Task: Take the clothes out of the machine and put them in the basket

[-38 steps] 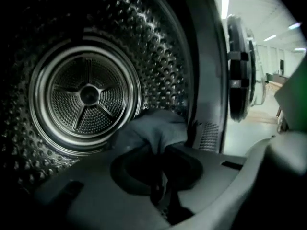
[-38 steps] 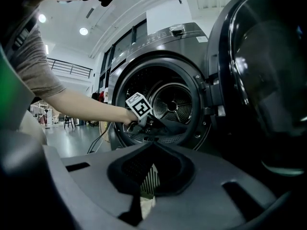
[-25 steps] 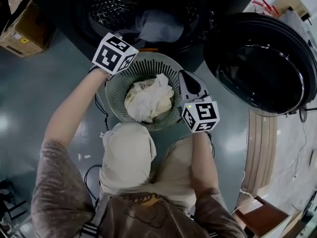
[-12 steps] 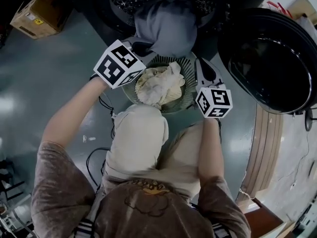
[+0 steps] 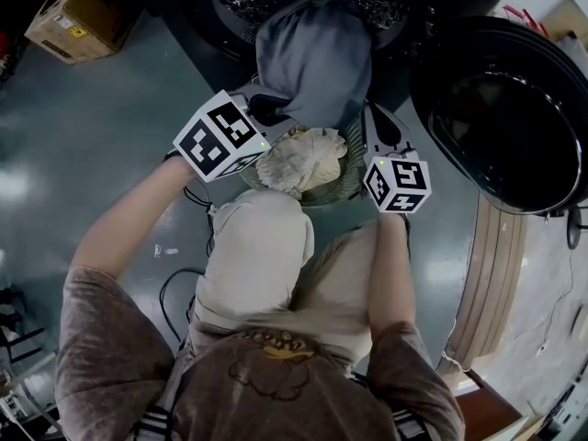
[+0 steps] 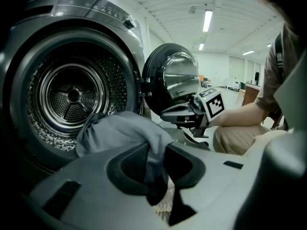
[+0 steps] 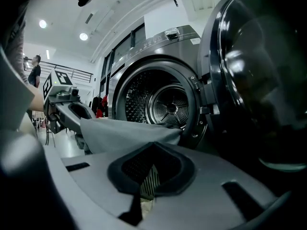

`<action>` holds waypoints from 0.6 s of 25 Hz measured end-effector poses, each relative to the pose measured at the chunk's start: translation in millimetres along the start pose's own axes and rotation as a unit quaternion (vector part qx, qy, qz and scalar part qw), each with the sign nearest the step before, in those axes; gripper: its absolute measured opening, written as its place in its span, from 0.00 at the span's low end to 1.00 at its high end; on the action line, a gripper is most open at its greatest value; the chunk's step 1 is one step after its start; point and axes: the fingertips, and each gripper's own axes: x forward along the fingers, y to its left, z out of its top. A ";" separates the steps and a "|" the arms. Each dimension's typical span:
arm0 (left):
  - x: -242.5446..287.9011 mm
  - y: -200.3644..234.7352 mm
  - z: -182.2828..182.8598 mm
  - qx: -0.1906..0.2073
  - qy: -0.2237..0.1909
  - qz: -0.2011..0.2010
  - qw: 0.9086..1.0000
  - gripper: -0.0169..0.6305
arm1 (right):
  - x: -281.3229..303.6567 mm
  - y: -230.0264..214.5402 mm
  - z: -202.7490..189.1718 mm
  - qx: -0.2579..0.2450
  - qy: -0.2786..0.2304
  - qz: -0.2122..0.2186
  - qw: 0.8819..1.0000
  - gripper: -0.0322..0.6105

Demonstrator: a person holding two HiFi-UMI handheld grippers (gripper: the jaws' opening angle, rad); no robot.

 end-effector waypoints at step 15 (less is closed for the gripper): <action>36.9 73.8 11.5 -0.014 -0.023 0.036 0.999 0.57 | -1.8 2.5 -2.6 -0.002 0.007 0.000 1.000 0.05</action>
